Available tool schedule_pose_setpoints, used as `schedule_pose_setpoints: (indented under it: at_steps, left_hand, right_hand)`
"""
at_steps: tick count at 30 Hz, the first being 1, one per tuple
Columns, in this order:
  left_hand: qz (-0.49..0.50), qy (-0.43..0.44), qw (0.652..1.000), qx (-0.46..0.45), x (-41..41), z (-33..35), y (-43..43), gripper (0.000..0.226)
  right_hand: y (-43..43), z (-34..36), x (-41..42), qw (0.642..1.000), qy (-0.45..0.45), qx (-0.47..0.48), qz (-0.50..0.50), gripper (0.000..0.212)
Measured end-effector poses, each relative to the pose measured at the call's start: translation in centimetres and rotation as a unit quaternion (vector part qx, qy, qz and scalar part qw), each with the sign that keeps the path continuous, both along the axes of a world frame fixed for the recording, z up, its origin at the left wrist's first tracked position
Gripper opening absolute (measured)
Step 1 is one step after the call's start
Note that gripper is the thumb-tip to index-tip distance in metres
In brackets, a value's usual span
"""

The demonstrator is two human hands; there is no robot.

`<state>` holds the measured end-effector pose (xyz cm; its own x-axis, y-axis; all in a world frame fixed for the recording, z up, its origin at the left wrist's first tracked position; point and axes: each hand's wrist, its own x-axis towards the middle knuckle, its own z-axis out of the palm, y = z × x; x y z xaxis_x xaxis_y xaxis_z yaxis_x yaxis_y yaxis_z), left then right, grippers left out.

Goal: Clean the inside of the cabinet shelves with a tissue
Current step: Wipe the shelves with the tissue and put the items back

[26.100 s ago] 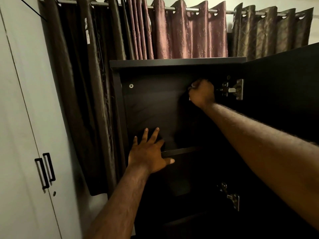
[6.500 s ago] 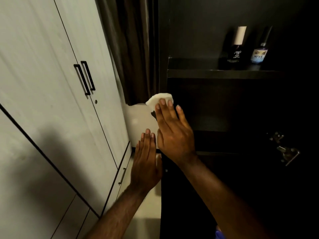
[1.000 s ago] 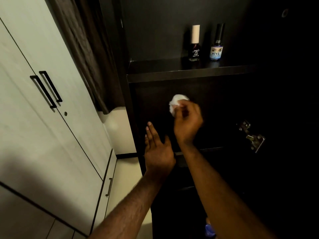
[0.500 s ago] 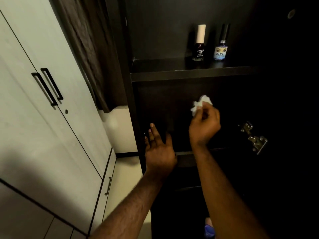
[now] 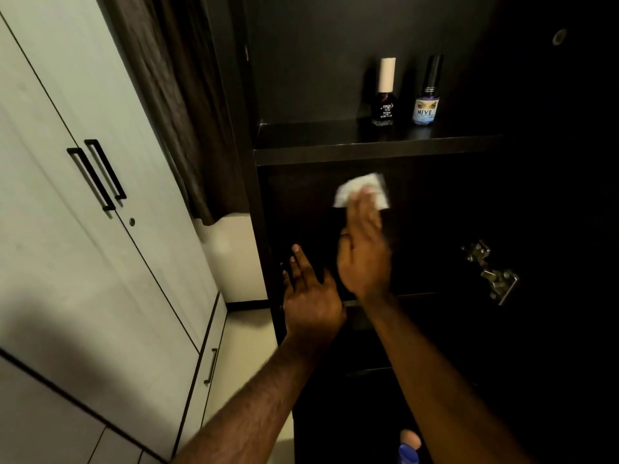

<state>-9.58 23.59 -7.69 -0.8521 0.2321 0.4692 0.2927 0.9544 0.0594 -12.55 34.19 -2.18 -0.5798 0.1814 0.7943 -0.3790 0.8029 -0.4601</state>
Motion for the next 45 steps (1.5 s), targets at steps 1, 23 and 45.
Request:
schedule_pose_setpoints:
  at_steps: [1,23,45]
  left_hand:
    - [-0.003,-0.011,1.0,0.014,-0.1,0.1,-0.1,0.075]
    - [0.015,0.007,1.0,-0.016,0.6,0.6,0.0,0.073]
    - [0.015,-0.016,1.0,-0.021,0.5,0.5,-0.3,0.079]
  right_hand:
    - [-1.1,0.1,0.0,0.994,-0.031,0.083,0.061,0.064]
    - [4.0,2.0,-1.3,0.953,-0.085,-0.172,-0.234,0.081]
    - [7.1,6.6,-1.8,0.961,-0.032,-0.166,-0.218,0.074]
